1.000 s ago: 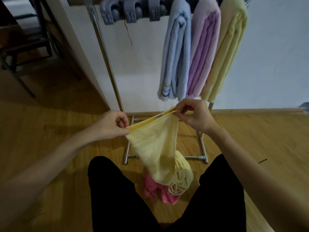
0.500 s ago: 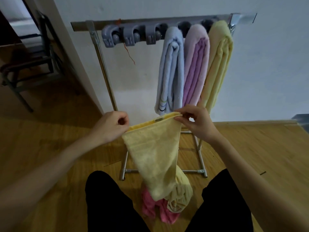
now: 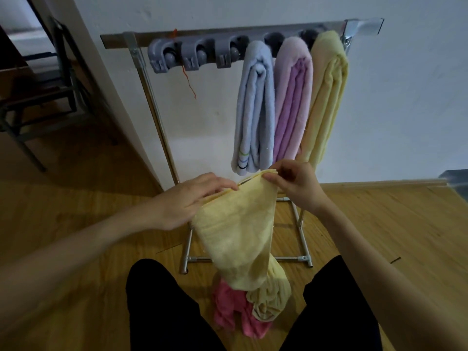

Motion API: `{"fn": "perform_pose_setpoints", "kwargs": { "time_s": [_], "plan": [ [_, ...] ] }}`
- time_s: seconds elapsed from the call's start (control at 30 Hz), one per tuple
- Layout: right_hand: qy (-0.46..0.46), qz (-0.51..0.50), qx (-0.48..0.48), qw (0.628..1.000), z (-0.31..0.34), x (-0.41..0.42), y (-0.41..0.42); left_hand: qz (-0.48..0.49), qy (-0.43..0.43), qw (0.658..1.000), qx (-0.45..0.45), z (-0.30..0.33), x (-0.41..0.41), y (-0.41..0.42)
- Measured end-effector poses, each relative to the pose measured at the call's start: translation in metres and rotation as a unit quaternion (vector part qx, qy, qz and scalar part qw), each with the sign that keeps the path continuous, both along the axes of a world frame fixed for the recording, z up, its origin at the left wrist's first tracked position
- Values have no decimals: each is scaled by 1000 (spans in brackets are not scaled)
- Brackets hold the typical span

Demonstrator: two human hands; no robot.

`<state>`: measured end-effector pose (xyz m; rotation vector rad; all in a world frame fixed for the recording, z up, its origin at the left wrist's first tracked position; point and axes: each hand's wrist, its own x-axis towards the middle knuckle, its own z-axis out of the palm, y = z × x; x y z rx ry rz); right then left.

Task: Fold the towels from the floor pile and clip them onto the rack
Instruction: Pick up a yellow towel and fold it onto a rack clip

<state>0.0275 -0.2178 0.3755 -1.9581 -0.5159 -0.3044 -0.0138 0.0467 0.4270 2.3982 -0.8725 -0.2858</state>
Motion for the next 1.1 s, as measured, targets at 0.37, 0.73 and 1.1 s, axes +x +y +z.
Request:
{"fn": "perform_pose_setpoints", "kwargs": {
  "time_s": [0.37, 0.73, 1.1],
  "plan": [
    [1, 16, 34, 999, -10, -3, 17, 55, 238, 970, -12, -6, 8, -14],
    [-1, 27, 14, 1000, -13, -14, 16, -84, -134, 979, 131, -2, 5, -6],
    [-17, 76, 40, 996, -15, -27, 23, -71, -197, 972, 111, 3, 0, -12]
  ]
}}
